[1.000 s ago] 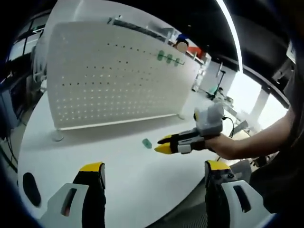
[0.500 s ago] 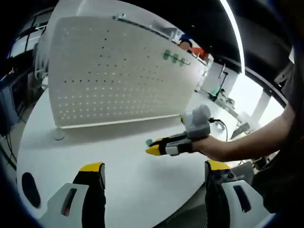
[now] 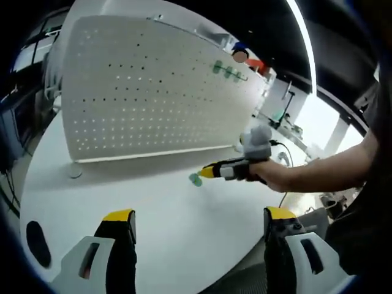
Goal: Insert the hook assembly into the mounting plate slot until the hook locks in place.
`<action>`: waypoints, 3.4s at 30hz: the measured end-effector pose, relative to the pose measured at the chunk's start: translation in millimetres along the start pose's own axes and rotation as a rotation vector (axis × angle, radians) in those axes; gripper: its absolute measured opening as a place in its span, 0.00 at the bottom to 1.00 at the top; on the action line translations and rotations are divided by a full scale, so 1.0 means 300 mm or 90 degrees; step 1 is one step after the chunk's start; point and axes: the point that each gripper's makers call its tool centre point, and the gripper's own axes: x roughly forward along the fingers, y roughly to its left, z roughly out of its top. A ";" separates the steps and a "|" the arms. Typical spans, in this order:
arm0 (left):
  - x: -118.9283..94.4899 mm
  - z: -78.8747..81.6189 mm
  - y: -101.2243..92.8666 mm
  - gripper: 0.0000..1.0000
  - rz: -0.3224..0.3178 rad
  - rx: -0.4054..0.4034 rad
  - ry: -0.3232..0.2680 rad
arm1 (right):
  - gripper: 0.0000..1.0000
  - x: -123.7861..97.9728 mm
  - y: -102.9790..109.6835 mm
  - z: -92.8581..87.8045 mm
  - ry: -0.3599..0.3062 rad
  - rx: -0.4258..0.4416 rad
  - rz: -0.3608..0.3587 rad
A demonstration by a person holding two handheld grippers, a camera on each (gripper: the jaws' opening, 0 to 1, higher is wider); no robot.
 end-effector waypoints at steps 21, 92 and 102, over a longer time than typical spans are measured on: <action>0.001 -0.011 0.003 0.87 0.006 -0.008 0.004 | 0.20 0.063 0.046 -0.027 0.038 -0.089 0.020; -0.058 -0.013 -0.084 0.84 0.029 0.028 -0.014 | 0.01 -0.333 0.177 0.091 -0.028 -0.159 0.070; -0.066 -0.048 -0.077 0.82 0.043 0.025 0.010 | 0.01 -0.431 0.336 0.063 -0.053 -0.134 0.159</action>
